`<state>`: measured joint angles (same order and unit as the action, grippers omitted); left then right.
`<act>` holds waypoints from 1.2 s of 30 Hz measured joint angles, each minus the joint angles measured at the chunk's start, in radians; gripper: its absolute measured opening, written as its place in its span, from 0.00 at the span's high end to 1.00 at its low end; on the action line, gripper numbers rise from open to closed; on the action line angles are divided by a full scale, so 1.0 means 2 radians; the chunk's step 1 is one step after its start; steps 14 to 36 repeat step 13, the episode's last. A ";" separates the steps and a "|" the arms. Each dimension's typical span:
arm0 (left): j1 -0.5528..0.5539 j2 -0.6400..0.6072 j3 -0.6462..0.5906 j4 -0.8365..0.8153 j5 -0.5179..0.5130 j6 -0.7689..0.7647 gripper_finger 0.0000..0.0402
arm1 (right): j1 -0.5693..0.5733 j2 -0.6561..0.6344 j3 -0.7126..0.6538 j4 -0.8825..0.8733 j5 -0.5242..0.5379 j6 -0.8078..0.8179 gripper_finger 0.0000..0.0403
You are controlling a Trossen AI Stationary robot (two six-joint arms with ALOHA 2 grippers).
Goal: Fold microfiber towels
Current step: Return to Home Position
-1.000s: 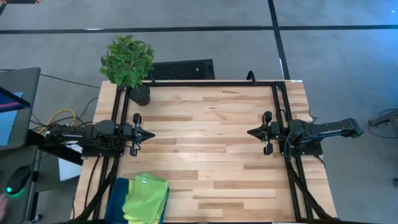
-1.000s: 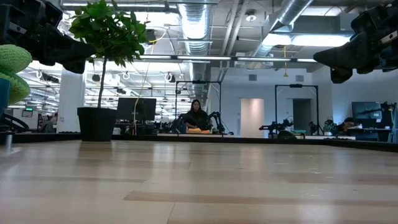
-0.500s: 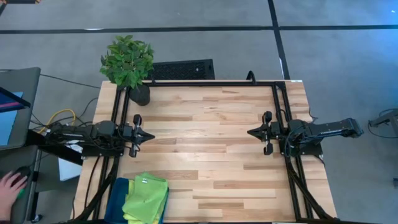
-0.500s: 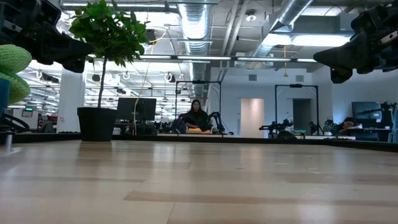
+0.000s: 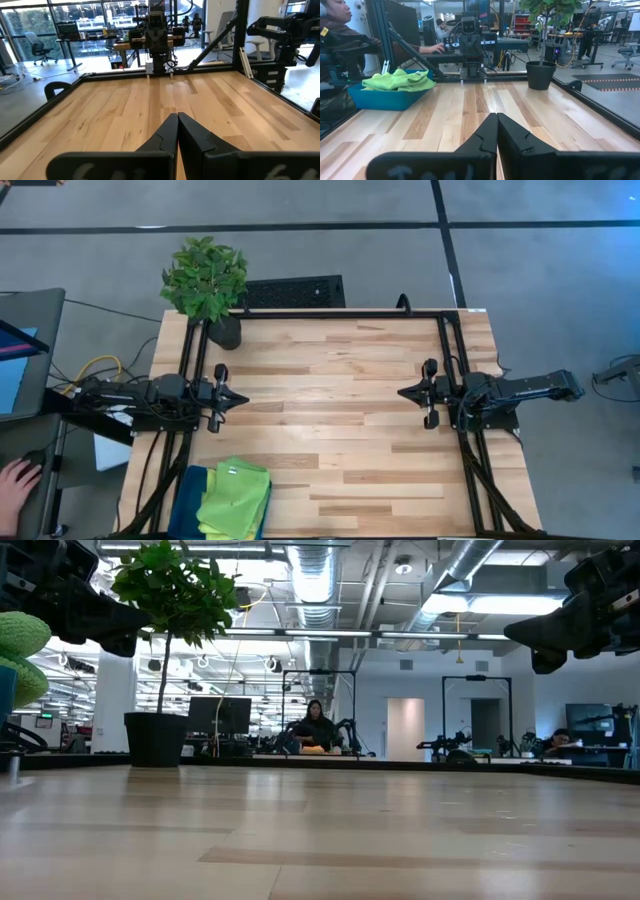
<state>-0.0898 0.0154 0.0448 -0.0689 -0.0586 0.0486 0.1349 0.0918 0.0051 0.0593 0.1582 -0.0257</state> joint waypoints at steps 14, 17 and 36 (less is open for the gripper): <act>0.000 0.000 0.000 0.000 0.000 0.000 1.00 | 0.000 0.000 0.000 0.000 0.000 0.000 0.92; 0.000 0.000 0.000 0.000 0.000 0.000 1.00 | 0.000 0.000 0.000 0.000 0.000 0.000 0.92; 0.000 0.000 0.000 0.000 0.000 0.000 1.00 | 0.000 0.000 0.000 0.000 0.000 0.000 0.92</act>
